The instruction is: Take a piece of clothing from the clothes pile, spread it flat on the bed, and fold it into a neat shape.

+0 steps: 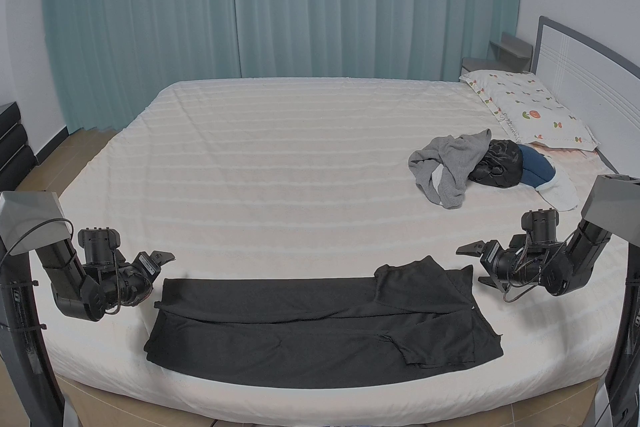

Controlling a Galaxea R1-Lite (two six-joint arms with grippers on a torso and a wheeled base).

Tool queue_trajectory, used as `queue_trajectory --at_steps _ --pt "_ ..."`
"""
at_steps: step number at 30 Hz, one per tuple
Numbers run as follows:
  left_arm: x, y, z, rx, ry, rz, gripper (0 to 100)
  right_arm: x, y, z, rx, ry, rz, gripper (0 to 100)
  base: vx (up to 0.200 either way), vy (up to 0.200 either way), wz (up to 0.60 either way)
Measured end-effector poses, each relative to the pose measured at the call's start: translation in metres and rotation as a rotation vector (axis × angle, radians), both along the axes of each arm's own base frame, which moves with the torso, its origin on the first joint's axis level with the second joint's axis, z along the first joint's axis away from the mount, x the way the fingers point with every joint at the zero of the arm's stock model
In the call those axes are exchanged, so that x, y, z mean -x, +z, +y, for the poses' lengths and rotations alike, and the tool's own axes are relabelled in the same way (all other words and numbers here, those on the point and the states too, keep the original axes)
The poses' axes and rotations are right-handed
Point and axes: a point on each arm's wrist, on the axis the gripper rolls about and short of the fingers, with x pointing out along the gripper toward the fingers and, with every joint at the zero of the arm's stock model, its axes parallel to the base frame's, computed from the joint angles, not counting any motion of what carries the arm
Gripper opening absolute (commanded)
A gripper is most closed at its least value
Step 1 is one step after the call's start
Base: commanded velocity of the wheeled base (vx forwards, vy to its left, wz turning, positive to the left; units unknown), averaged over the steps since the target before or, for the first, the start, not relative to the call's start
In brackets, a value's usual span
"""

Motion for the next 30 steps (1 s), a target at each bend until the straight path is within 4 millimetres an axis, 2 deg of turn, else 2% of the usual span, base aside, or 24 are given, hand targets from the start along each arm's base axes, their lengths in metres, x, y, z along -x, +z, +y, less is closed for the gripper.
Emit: queue_trajectory --at_steps 5,19,30 --pt "0.004 -0.001 0.0 0.001 0.001 0.01 100 0.005 0.006 0.003 -0.002 0.011 -0.004 100 -0.2 0.0 0.0" --pt "0.01 0.006 -0.003 0.003 -0.008 0.006 100 0.008 0.008 0.008 0.0 0.026 -0.007 100 0.0 0.0 0.0" --pt "0.011 0.007 -0.025 0.0 -0.06 0.016 100 0.012 0.015 0.02 0.0 0.048 -0.015 100 0.0 0.0 0.0"
